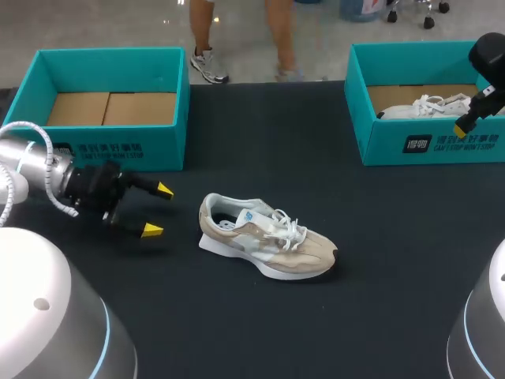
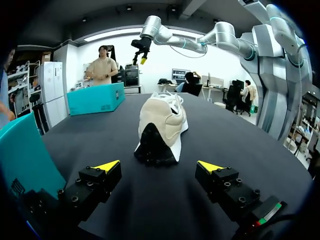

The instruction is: Take the shoe out of the shoebox, open the shoe tongue, remove and reinsert the insole, then place the shoe into the shoebox

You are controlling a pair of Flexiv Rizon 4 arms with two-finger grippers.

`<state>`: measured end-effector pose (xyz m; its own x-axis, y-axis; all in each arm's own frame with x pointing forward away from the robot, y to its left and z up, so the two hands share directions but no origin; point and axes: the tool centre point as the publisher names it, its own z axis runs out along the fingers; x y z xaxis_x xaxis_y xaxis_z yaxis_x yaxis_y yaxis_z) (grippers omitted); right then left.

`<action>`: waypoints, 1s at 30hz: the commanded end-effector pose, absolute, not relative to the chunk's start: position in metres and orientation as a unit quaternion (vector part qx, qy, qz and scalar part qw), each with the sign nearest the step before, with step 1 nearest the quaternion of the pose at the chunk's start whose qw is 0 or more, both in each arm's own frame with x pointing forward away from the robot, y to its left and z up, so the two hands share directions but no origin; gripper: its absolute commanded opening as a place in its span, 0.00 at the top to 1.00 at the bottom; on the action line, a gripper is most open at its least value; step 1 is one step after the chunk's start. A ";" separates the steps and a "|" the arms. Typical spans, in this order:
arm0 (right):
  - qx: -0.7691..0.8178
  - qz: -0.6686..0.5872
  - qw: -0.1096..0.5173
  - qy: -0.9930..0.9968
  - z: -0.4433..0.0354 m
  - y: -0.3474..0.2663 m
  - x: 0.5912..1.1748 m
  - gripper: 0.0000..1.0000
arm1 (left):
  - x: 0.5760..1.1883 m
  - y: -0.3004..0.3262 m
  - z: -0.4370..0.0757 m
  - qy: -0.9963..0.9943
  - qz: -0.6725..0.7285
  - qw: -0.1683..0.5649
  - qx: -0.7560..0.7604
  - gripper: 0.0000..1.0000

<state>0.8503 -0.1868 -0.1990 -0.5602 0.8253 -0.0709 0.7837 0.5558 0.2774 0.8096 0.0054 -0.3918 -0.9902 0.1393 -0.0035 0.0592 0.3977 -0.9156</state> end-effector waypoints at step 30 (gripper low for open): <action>0.459 0.107 0.096 0.877 -0.199 -0.187 0.851 0.00 | 0.833 -0.053 -0.392 -0.808 0.546 0.127 -0.180 0.00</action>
